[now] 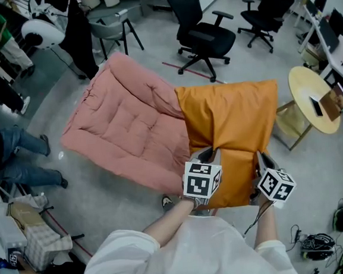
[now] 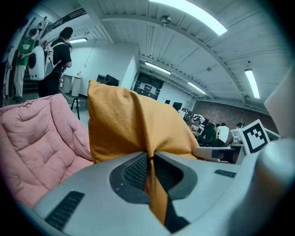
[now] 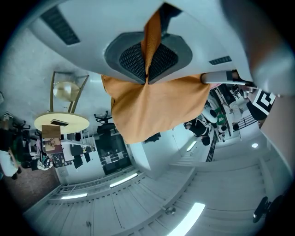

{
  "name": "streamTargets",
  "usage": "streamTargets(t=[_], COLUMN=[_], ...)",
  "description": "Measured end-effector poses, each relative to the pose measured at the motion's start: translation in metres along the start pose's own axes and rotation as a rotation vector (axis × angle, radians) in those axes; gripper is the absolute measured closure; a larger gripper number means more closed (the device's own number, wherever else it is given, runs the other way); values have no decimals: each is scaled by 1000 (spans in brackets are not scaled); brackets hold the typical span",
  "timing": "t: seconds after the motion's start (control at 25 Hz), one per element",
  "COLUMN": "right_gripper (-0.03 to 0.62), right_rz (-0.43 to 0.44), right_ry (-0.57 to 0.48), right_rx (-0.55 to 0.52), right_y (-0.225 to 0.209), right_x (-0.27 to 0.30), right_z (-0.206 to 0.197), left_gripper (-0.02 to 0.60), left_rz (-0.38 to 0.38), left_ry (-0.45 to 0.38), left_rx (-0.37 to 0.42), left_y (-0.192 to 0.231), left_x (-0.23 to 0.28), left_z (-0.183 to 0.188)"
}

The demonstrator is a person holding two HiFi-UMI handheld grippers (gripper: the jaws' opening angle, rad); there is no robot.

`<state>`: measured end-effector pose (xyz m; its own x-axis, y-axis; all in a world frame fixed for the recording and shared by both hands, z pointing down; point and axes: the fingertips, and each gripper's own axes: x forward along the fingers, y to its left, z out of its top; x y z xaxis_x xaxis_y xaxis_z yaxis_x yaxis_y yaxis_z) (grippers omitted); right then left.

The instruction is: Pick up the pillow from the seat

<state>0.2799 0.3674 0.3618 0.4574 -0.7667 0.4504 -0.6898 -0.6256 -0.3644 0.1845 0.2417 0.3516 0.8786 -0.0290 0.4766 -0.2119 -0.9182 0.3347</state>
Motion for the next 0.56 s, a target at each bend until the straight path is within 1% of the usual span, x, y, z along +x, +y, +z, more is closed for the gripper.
streamTargets(t=[0.56], right_gripper=[556], right_rz=[18], right_ry=[-8], right_rx=[-1], right_y=[-6], right_x=[-6], right_z=[-5], left_gripper=[552], left_rz=[15], left_ry=[-9], left_rx=[-2], left_y=[-6], left_x=[-3], left_z=[-7])
